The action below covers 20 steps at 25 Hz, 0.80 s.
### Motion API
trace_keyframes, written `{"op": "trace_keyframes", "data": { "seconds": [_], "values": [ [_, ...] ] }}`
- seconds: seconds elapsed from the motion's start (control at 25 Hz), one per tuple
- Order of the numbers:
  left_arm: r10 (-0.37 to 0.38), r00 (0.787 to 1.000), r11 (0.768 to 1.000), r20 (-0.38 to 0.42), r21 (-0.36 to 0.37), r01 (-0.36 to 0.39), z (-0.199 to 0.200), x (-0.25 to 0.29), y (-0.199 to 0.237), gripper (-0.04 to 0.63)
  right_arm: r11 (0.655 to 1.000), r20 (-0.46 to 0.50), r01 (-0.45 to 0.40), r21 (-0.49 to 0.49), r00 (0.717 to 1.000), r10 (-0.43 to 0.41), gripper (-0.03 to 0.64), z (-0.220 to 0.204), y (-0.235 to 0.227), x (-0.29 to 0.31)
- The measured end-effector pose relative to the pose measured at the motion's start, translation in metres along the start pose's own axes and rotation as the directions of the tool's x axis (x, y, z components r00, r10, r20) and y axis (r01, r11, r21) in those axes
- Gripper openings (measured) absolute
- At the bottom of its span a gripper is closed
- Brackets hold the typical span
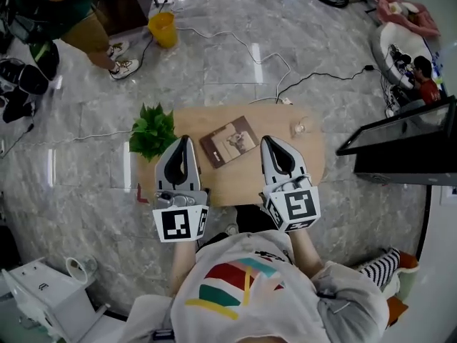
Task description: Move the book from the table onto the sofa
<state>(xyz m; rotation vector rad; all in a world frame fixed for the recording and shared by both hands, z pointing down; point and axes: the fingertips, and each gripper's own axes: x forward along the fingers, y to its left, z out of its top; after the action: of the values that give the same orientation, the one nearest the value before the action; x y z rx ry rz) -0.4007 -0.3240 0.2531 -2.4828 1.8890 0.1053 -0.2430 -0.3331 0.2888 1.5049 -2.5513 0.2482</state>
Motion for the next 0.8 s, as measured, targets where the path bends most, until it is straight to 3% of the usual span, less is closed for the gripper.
{"op": "trace_keyframes", "data": {
  "seconds": [0.16,0.48,0.6,0.8],
  "values": [
    [-0.006,0.999,0.999,-0.044,0.048,0.008,-0.025,0.071,0.007,0.006,1.0,-0.027,0.0,-0.006,1.0,0.0,0.008,-0.004,-0.042,0.055],
    [0.0,0.988,0.999,-0.153,0.04,0.006,-0.086,0.141,0.031,0.006,0.999,-0.166,-0.019,0.042,0.986,0.026,0.008,-0.056,-0.078,0.131],
    [-0.002,0.981,1.0,-0.194,0.016,0.006,-0.133,0.155,0.043,0.006,0.999,-0.219,-0.016,0.043,0.975,0.025,0.008,-0.095,-0.077,0.154],
    [-0.061,0.956,0.998,-0.286,-0.008,0.061,-0.249,0.172,0.051,0.006,0.998,-0.322,0.042,0.044,0.946,-0.026,0.008,-0.197,-0.078,0.197]
  ]
}}
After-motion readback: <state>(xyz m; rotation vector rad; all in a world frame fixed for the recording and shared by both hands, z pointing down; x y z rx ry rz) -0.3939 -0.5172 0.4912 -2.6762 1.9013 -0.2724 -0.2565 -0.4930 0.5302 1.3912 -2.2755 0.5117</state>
